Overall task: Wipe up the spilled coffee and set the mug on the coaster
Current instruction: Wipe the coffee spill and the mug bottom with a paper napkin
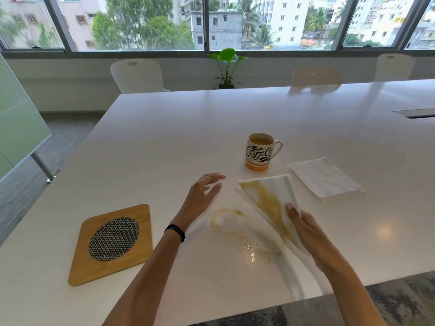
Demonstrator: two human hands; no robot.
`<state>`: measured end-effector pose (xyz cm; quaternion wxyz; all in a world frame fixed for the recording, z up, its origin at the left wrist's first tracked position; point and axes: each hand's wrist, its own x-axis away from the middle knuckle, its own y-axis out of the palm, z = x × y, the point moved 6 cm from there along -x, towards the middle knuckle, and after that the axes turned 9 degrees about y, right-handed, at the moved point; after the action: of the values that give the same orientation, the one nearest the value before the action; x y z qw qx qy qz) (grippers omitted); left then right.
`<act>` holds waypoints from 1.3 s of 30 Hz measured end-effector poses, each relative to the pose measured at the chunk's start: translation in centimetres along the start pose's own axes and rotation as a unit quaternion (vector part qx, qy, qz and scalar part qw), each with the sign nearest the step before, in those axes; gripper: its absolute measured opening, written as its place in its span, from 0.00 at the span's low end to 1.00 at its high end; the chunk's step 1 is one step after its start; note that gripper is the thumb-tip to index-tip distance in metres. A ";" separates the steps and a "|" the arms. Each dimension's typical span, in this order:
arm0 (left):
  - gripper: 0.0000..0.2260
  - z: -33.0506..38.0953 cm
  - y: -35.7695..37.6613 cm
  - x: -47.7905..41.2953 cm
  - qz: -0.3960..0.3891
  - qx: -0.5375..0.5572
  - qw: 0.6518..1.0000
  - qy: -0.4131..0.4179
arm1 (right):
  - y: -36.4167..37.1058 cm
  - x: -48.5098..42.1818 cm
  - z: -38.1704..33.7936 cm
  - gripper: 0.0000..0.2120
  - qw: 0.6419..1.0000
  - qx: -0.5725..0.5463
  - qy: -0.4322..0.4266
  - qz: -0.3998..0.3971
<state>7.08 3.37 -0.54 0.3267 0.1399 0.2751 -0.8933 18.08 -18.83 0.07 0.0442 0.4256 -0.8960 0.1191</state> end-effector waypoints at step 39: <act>0.21 2.5 3.8 1.0 0.023 0.125 0.991 -0.043 | 1.9 -7.1 -3.7 0.14 0.961 0.151 -0.111 0.204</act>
<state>8.65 -1.02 -0.43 0.3384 0.1474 0.1434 -0.9182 20.98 -11.39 2.07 -0.1456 0.2461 -0.9346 0.2113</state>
